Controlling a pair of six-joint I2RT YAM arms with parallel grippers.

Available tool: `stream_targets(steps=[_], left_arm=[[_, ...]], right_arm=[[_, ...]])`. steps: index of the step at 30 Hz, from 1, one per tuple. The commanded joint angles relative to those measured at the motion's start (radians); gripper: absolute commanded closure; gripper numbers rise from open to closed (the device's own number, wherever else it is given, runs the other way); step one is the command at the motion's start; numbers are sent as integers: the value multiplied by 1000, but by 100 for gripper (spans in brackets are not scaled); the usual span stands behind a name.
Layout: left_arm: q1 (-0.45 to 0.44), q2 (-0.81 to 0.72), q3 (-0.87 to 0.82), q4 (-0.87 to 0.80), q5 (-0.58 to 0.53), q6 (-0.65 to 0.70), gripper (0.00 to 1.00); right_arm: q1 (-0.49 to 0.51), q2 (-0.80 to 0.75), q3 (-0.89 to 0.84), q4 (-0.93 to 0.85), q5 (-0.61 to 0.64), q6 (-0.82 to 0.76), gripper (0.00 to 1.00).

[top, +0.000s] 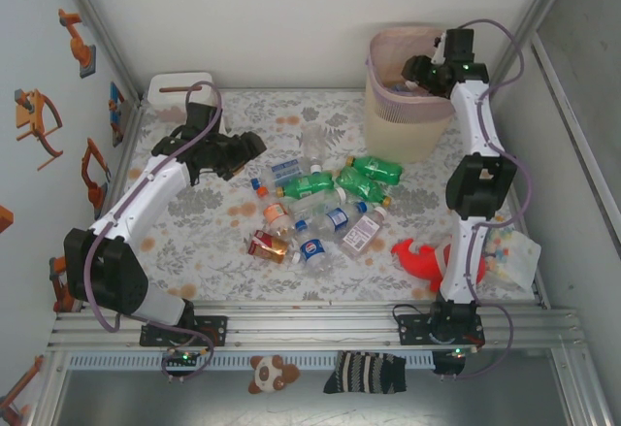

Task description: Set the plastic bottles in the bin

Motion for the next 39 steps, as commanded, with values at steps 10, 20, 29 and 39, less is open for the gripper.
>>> stream_targets(steps=[10, 20, 29, 39], left_arm=[[-40, 32, 50, -167, -84, 162, 29], [-86, 121, 57, -233, -151, 147, 29], [-86, 188, 0, -107, -154, 49, 37], [-29, 275, -56, 21, -40, -4, 48]], right_arm=[[7, -217, 44, -58, 90, -68, 36], [9, -361, -27, -73, 89, -79, 36], [12, -521, -197, -30, 98, -72, 36], [12, -628, -324, 0, 110, -72, 36]])
